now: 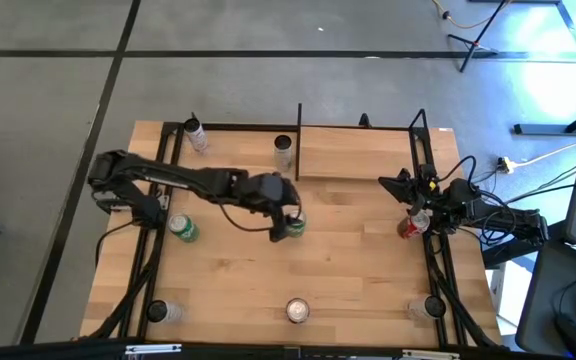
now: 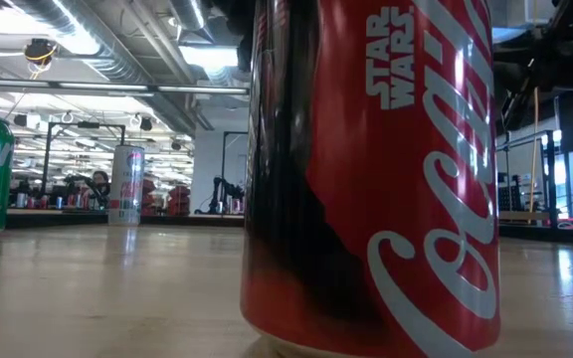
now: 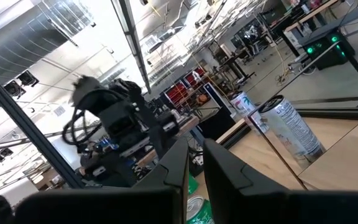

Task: Place canned beverage on shelf
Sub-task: Put the right green soda can on the shelf

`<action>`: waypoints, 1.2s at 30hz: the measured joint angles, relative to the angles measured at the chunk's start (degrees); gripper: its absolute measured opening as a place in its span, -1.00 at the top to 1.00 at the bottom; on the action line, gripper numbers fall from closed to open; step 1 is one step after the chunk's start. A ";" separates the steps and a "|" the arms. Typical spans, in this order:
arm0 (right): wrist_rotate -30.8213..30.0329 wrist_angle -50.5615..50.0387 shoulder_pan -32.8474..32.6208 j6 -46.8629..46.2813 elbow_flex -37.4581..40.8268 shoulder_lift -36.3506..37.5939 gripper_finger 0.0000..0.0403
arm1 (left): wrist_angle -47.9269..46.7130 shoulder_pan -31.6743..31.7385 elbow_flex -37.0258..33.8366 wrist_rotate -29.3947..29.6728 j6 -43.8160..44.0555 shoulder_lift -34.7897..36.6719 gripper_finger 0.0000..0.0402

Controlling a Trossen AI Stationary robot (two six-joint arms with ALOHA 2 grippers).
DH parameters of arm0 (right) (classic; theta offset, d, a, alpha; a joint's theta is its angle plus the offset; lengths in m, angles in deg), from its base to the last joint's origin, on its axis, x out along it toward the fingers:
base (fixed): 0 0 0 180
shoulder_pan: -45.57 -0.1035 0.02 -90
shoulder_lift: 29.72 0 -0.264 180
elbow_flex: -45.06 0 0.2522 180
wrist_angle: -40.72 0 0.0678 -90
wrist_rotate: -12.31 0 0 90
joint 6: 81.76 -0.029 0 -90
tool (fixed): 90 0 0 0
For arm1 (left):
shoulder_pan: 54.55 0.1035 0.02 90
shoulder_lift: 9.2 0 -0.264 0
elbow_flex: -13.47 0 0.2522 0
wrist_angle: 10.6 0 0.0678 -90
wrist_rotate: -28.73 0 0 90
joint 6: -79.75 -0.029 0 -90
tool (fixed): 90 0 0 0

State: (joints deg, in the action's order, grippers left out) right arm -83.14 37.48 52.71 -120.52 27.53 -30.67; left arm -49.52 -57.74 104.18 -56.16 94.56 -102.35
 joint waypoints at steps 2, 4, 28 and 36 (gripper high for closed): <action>-0.23 0.00 0.00 0.02 -0.02 0.00 0.80 | -6.38 -0.04 5.52 0.33 -0.01 -2.69 -0.20; -0.58 -0.02 0.00 0.02 -0.02 0.00 0.80 | -11.02 0.23 9.61 0.50 -0.03 -5.33 -0.20; -1.44 -0.48 0.00 -0.09 -0.04 0.00 0.80 | -15.80 2.10 10.59 -1.88 -0.38 -12.66 -0.20; -2.74 -0.48 0.00 -0.12 -0.04 0.00 0.80 | -10.55 2.06 7.10 -2.83 -0.58 -12.47 -0.20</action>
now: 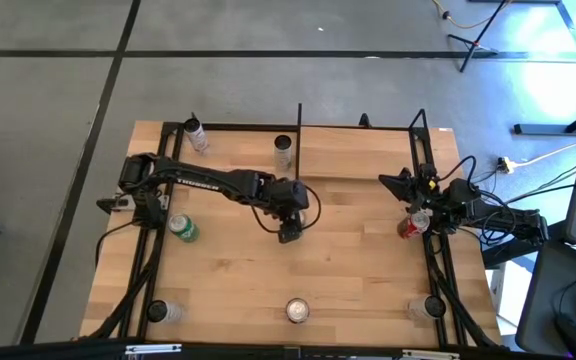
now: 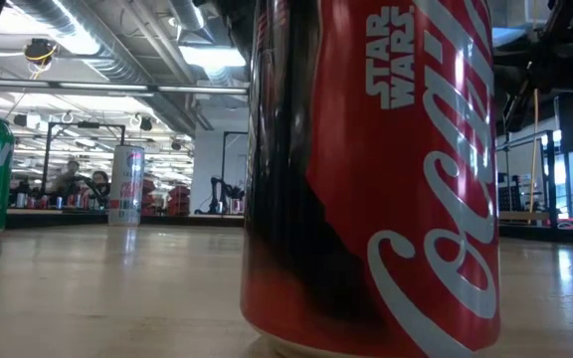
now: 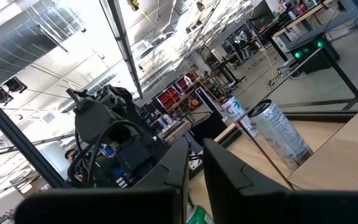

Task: Place canned beverage on shelf
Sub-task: Put the right green soda can on the shelf

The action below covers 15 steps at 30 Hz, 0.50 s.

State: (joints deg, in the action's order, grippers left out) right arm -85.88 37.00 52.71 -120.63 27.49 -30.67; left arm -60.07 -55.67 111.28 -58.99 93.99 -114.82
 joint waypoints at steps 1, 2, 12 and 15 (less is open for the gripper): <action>-0.02 0.00 0.00 0.00 0.00 0.00 0.80 | 0.33 0.00 -0.33 0.03 -0.04 0.00 -0.20; -0.01 0.00 0.00 0.00 0.00 0.00 0.80 | 0.62 0.00 -0.67 0.02 -0.04 0.04 -0.20; 0.25 0.00 0.00 -0.07 0.00 0.00 0.80 | 4.21 -0.17 -0.84 -0.30 -0.91 0.90 -0.20; 0.25 -0.08 0.00 -0.07 0.00 -0.02 0.80 | 4.74 -0.22 1.00 -0.54 -1.34 1.15 -0.20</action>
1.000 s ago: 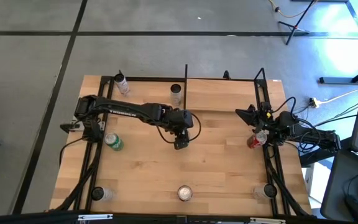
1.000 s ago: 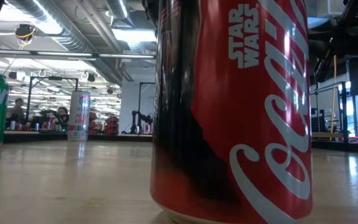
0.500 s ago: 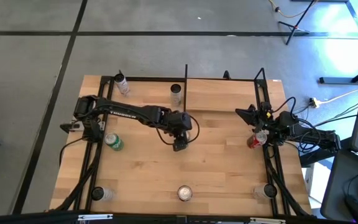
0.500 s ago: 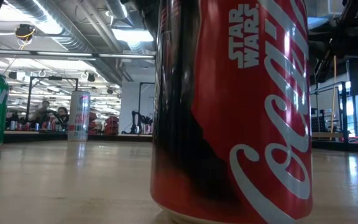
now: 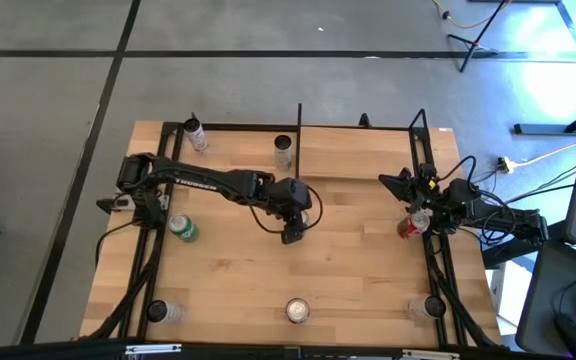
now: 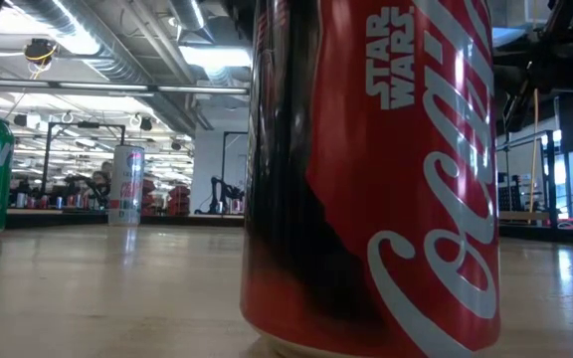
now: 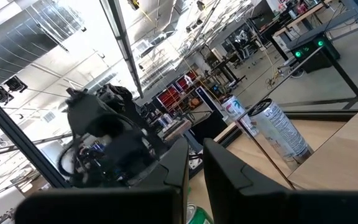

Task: Place canned beverage on shelf
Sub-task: Put the right green soda can on the shelf

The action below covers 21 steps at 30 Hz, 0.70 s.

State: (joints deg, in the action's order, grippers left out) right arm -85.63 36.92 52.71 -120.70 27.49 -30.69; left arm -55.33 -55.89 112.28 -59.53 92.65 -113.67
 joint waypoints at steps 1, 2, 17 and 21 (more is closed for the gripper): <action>0.00 0.00 0.00 0.00 0.00 0.00 0.80 | 0.01 0.00 0.45 -0.01 -0.62 0.08 -0.20; -0.01 -0.04 0.00 0.00 0.00 0.00 0.80 | -0.05 0.00 0.85 -0.24 -1.27 0.08 -0.20; 0.02 -1.16 0.00 0.02 0.00 0.00 0.80 | -4.40 0.85 1.23 1.89 0.03 0.25 -0.86; -0.01 -1.44 0.00 0.04 0.00 -0.01 0.80 | -3.02 0.52 1.27 2.75 2.14 0.43 -0.91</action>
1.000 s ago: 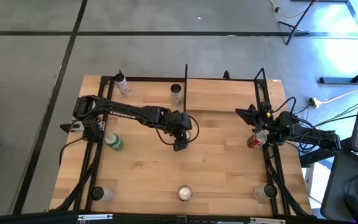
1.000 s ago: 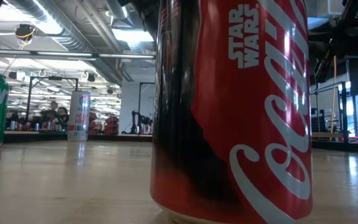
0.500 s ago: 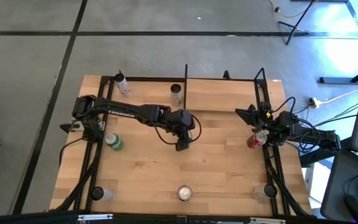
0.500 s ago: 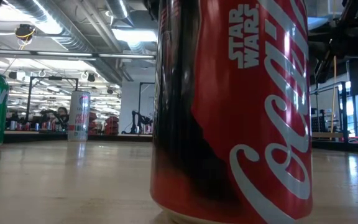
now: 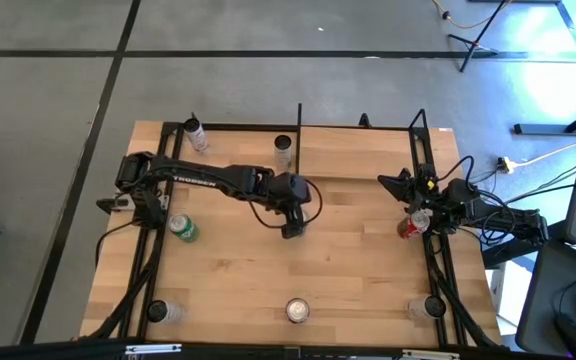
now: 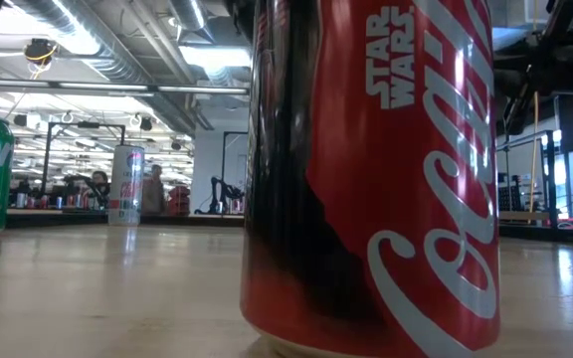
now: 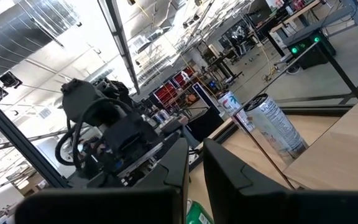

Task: Place canned beverage on shelf
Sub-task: Put the right green soda can on the shelf

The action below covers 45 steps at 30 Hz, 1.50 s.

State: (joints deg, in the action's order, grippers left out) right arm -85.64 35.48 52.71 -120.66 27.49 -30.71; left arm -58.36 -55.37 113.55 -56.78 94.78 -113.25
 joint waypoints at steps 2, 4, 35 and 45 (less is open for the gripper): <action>-0.01 -0.69 0.00 0.00 0.00 0.00 0.80 | -0.18 -0.49 0.00 2.11 0.42 -0.39 -0.91; -0.01 -1.18 0.00 -0.01 0.00 -0.01 0.80 | -0.80 -0.58 0.05 2.18 -0.58 -0.77 -0.91; -0.08 -2.66 0.00 0.00 0.02 -0.01 0.80 | -5.13 0.20 2.38 -1.91 7.00 -7.00 -0.35; -0.57 -2.65 0.00 -0.01 0.02 -0.01 0.80 | -13.02 2.87 20.01 -0.01 8.47 -6.69 -0.38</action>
State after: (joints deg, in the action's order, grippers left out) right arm -86.22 32.83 52.71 -120.67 27.51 -30.72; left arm -71.37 -52.50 133.57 -56.79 103.25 -119.93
